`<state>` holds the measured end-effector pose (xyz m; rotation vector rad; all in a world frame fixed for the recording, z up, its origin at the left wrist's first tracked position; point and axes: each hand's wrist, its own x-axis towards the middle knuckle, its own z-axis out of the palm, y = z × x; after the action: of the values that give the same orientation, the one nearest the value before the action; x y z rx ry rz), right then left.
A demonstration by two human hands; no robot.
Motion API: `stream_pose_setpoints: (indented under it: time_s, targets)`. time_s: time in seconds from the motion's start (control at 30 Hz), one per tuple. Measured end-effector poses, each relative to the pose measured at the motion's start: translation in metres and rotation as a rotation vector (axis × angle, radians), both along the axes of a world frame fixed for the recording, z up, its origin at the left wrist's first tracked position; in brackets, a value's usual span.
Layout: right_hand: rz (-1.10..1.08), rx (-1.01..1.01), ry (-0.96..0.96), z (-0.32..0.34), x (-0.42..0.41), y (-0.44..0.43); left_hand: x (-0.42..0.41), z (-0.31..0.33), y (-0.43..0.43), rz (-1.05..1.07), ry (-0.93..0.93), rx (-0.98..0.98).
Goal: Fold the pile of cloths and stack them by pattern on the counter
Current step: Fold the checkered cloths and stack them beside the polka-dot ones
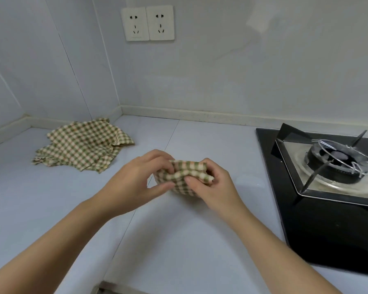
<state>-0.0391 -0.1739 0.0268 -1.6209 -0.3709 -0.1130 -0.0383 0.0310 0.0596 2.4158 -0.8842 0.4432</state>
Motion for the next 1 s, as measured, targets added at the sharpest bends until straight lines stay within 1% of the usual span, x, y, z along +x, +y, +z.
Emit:
stream_pose_setpoints:
  time_s: [0.13,0.2,0.27,0.33,0.43,0.47,0.53,0.6,0.7,0.83,0.9,0.93,1.0]
  targets:
    - [-0.010,0.055,0.047,0.038,0.002,-0.018,0.014,0.049,-0.012,0.058,0.059,0.187]
    - [-0.023,0.018,0.059,0.063,-0.002,-0.030,0.015,0.076,-0.023,0.036,0.072,0.252]
    - [0.008,-0.057,0.052,0.091,-0.006,-0.049,0.015,0.106,-0.036,0.001,0.099,0.273]
    - [0.086,-0.205,-0.010,0.130,-0.012,-0.076,0.016,0.143,-0.053,-0.054,0.129,0.286]
    - [0.147,-0.593,-0.210,0.181,-0.018,-0.114,0.015,0.193,-0.085,-0.132,0.127,0.336]
    - [0.160,-0.683,-0.241,0.194,-0.020,-0.126,0.015,0.208,-0.096,-0.151,0.114,0.346]
    - [0.168,-0.784,-0.232,0.222,-0.029,-0.152,0.013,0.238,-0.124,-0.207,0.095,0.339]
    - [0.134,-0.798,-0.216,0.244,-0.041,-0.179,0.009,0.263,-0.151,-0.282,0.098,0.341]
    - [0.044,-0.779,-0.190,0.270,-0.059,-0.223,0.003,0.290,-0.191,-0.398,0.145,0.407]
    - [-0.077,-0.719,-0.109,0.299,-0.098,-0.293,-0.023,0.309,-0.254,-0.408,0.190,0.464]
    - [-0.127,-0.656,-0.083,0.304,-0.117,-0.322,-0.043,0.312,-0.285,-0.361,0.196,0.432]
    - [-0.152,-0.623,-0.070,0.307,-0.127,-0.339,-0.054,0.311,-0.305,-0.337,0.195,0.386]
    - [-0.217,-0.555,-0.041,0.309,-0.136,-0.363,-0.069,0.306,-0.335,-0.274,0.213,0.230]
